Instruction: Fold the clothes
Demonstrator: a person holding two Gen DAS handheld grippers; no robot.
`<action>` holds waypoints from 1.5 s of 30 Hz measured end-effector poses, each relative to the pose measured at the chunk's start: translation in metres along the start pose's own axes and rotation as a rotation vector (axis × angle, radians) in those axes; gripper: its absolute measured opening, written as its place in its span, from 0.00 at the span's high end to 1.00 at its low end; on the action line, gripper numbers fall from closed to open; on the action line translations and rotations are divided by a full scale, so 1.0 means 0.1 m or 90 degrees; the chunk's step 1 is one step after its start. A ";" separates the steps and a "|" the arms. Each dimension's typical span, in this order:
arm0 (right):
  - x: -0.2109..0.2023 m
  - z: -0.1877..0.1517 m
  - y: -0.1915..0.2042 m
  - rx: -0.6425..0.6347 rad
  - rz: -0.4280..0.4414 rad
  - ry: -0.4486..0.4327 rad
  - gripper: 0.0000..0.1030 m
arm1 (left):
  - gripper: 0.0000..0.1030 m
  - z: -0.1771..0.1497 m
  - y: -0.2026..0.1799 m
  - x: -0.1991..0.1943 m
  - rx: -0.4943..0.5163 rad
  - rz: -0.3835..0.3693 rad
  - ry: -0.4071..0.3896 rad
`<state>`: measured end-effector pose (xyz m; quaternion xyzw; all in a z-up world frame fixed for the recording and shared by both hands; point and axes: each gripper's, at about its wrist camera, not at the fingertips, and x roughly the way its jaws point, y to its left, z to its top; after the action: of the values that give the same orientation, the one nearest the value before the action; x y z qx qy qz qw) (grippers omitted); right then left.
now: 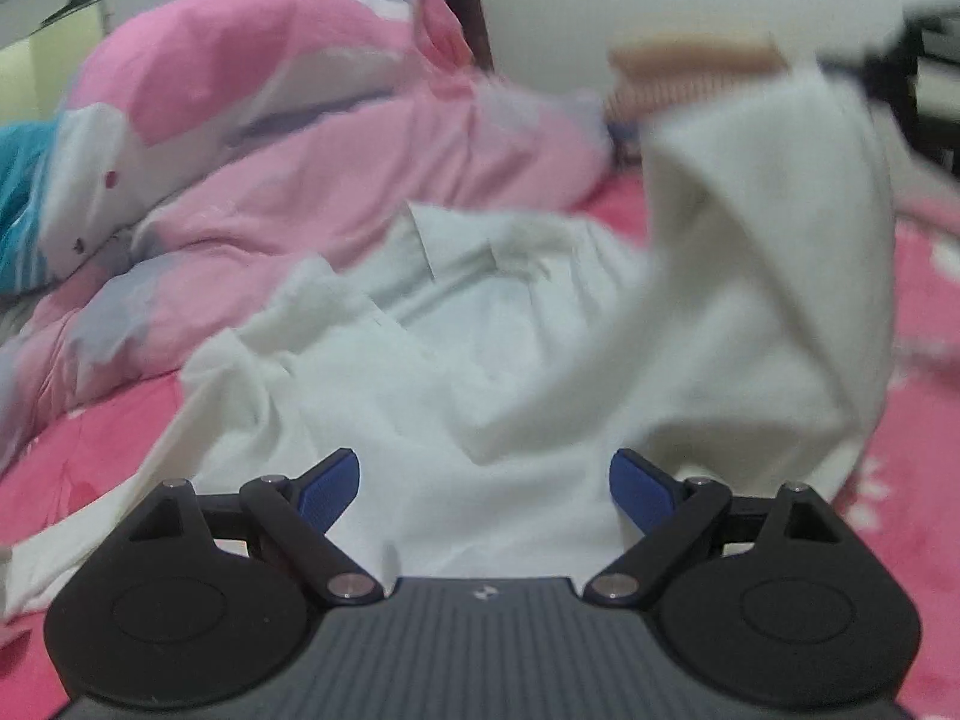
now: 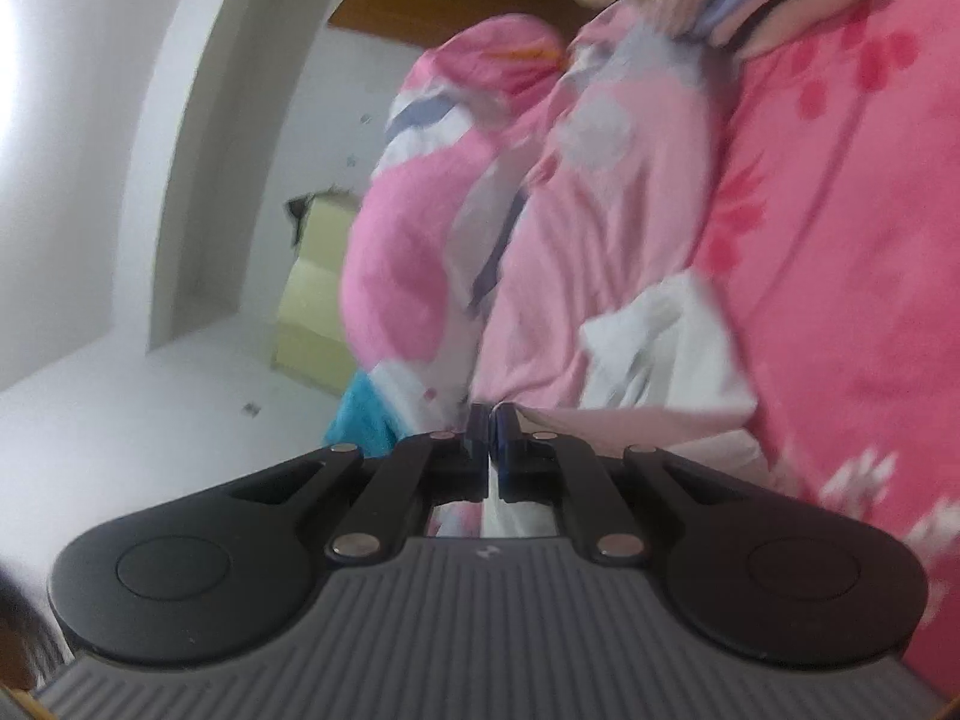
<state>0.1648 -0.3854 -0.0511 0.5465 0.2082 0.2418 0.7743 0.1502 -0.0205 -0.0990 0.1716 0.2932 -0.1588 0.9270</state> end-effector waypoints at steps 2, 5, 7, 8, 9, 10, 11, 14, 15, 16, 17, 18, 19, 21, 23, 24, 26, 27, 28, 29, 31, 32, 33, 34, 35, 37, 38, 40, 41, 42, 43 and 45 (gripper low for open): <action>-0.05 0.09 -0.19 0.035 -0.053 -0.026 0.97 | 0.12 -0.04 -0.05 0.11 0.002 -0.007 0.024; -0.16 0.20 -0.52 0.100 -0.159 -0.071 0.94 | 0.12 -0.11 -0.01 0.17 -0.024 -0.020 0.039; -0.25 0.18 -0.55 0.069 -0.244 -0.082 0.87 | 0.11 -0.15 0.05 0.18 -0.044 -0.031 0.040; -0.29 0.16 -0.54 0.046 -0.286 -0.085 0.79 | 0.11 -0.15 0.08 0.18 -0.053 -0.037 0.042; -0.31 0.11 -0.46 -0.005 -0.304 -0.084 0.74 | 0.11 -0.16 0.10 0.20 -0.060 -0.042 0.043; -0.31 0.02 -0.32 -0.069 -0.302 -0.081 0.66 | 0.09 -0.17 0.12 0.21 -0.066 -0.045 0.045; -0.30 -0.07 -0.18 -0.132 -0.296 -0.077 0.57 | 0.07 -0.16 0.13 0.23 -0.071 -0.047 0.047; -0.15 -0.43 0.24 -0.346 -0.260 -0.019 0.30 | 0.03 -0.16 0.17 0.28 -0.087 -0.052 0.052; -0.06 -0.54 0.29 -0.388 -0.257 0.011 0.25 | 0.03 -0.16 0.18 0.28 -0.091 -0.053 0.053; 0.03 -0.63 0.31 -0.417 -0.259 0.044 0.19 | 0.02 -0.17 0.18 0.29 -0.096 -0.053 0.053; 0.13 -0.73 0.32 -0.445 -0.260 0.077 0.18 | 0.01 -0.17 0.18 0.29 -0.098 -0.053 0.052; 0.22 -0.83 0.33 -0.474 -0.261 0.110 0.18 | 0.01 -0.18 0.18 0.29 -0.099 -0.052 0.051; 0.32 -0.93 0.35 -0.503 -0.262 0.143 0.18 | 0.01 -0.18 0.18 0.28 -0.099 -0.051 0.050; 0.47 -0.99 0.24 -0.507 -0.306 0.171 0.20 | 0.01 -0.19 0.17 0.28 -0.100 -0.049 0.047; 0.49 -0.96 0.10 -0.468 -0.333 0.187 0.42 | 0.01 -0.20 0.17 0.27 -0.100 -0.047 0.045; 0.47 -0.91 0.03 -0.437 -0.334 0.189 0.52 | 0.01 -0.20 0.17 0.28 -0.100 -0.047 0.045; 0.40 -0.81 -0.06 -0.381 -0.328 0.188 0.88 | 0.00 -0.20 0.16 0.27 -0.099 -0.045 0.043; 0.36 -0.77 -0.07 -0.360 -0.317 0.182 0.92 | 0.00 -0.20 0.16 0.27 -0.097 -0.044 0.042; 0.29 -0.70 -0.05 -0.344 -0.298 0.173 0.95 | 0.00 -0.20 0.16 0.27 -0.097 -0.043 0.041; 0.22 -0.62 -0.02 -0.330 -0.275 0.161 0.96 | 0.00 -0.20 0.15 0.27 -0.098 -0.043 0.040; 0.09 -0.47 0.04 -0.302 -0.231 0.138 0.96 | 0.00 -0.21 0.15 0.27 -0.099 -0.042 0.038; 0.06 -0.37 0.08 -0.287 -0.209 0.125 0.97 | 0.00 -0.21 0.16 0.27 -0.099 -0.042 0.038; 0.05 -0.25 0.12 -0.270 -0.186 0.116 0.97 | 0.00 -0.21 0.16 0.27 -0.098 -0.042 0.037; 0.06 -0.14 0.15 -0.252 -0.163 0.109 0.97 | 0.00 -0.21 0.16 0.27 -0.098 -0.042 0.038; 0.08 -0.03 0.19 -0.243 -0.146 0.104 0.97 | 0.00 -0.21 0.16 0.27 -0.098 -0.042 0.038; 0.19 0.18 0.27 -0.249 -0.140 0.094 0.98 | 0.00 -0.21 0.16 0.26 -0.097 -0.042 0.038; 0.26 0.30 0.30 -0.255 -0.144 0.086 0.98 | 0.00 -0.21 0.15 0.26 -0.097 -0.042 0.038; 0.40 0.55 0.35 -0.267 -0.151 0.068 0.98 | 0.00 -0.21 0.15 0.26 -0.096 -0.042 0.037; 0.46 0.68 0.38 -0.273 -0.155 0.060 0.98 | 0.00 -0.21 0.15 0.26 -0.097 -0.042 0.036; 0.53 0.80 0.40 -0.279 -0.158 0.051 0.98 | 0.00 -0.21 0.15 0.26 -0.097 -0.042 0.036; 0.62 0.94 0.43 -0.290 -0.168 0.039 0.98 | 0.00 -0.21 0.15 0.26 -0.097 -0.041 0.036; 0.81 1.16 0.46 -0.314 -0.185 0.017 0.98 | 0.00 -0.21 0.14 0.26 -0.096 -0.040 0.036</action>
<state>0.2910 -0.4096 0.0248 0.3028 0.2292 0.1790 0.9076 0.1662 -0.0046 -0.1275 0.0961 0.3358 -0.1603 0.9232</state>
